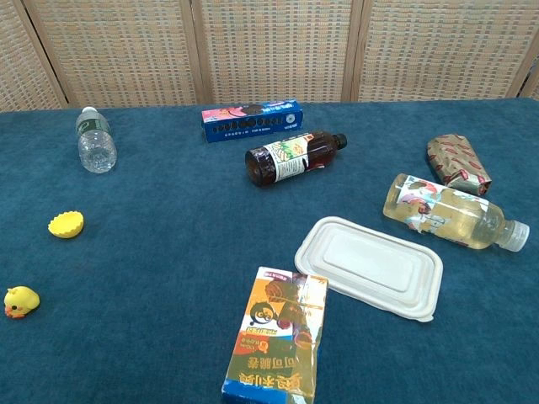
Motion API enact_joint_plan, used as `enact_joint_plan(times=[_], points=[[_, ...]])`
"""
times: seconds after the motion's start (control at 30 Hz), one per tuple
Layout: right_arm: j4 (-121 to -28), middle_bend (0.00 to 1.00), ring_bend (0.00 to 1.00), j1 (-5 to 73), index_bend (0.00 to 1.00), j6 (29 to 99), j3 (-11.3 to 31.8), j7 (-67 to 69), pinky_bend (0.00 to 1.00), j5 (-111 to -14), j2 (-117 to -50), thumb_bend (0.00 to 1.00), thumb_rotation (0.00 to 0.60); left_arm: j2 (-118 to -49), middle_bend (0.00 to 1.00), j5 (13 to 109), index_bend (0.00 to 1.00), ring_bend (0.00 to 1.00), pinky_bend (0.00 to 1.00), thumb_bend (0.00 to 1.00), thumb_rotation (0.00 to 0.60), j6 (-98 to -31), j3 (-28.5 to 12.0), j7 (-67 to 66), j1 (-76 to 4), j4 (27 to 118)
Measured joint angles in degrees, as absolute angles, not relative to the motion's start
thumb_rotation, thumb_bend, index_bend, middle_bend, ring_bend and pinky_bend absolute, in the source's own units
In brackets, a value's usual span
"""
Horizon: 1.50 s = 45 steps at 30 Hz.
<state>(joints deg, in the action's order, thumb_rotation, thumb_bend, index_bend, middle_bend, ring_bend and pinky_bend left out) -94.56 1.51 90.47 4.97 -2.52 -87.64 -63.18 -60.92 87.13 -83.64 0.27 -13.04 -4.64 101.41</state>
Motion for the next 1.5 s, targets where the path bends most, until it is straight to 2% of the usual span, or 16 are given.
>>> enact_joint_plan(times=[0.43, 0.47, 0.6, 0.83, 1.03, 1.5], points=[[-94.8, 0.09, 0.0, 1.4, 0.01, 90.7, 5.1, -2.0, 0.0, -87.7, -62.9, 0.0, 0.6, -60.7, 0.0, 88.0, 0.0, 0.0, 0.0, 0.0, 0.6, -80.8, 1.0, -10.9, -5.8, 101.0], [-94.9, 0.09, 0.0, 1.4, 0.01, 90.7, 5.1, -1.9, 0.0, -87.6, -62.9, 0.0, 0.6, -60.8, 0.0, 88.1, 0.02, 0.0, 0.0, 0.0, 0.6, -80.1, 1.1, -10.5, -6.1, 100.8], [-94.8, 0.09, 0.0, 1.4, 0.01, 90.4, 5.2, -1.3, 0.0, -86.9, -62.7, 0.0, 0.6, -62.4, 0.0, 88.3, 0.19, 0.0, 0.0, 0.01, 0.6, -75.4, 1.6, -10.2, -8.3, 99.0], [-94.4, 0.09, 0.0, 1.5, 0.01, 89.8, 5.7, 0.3, 0.0, -85.8, -62.3, 0.0, 0.6, -67.7, 0.0, 87.5, 0.32, 0.0, 0.0, 0.17, 0.6, -67.4, 1.6, -12.3, -12.9, 96.4], [-94.2, 0.09, 0.0, 1.6, 0.01, 89.4, 5.7, 1.4, 0.0, -85.5, -62.0, 0.0, 0.6, -70.5, 0.0, 83.0, 0.33, 0.0, 0.0, 0.24, 0.6, -64.2, 1.0, -16.8, -14.4, 96.4], [-94.1, 0.09, 0.0, 1.6, 0.01, 89.2, 5.8, 2.3, 0.0, -85.3, -61.8, 0.0, 0.6, -75.4, 0.0, 74.2, 0.35, 0.0, 0.0, 0.26, 0.6, -59.8, -0.5, -21.3, -16.8, 93.7]])
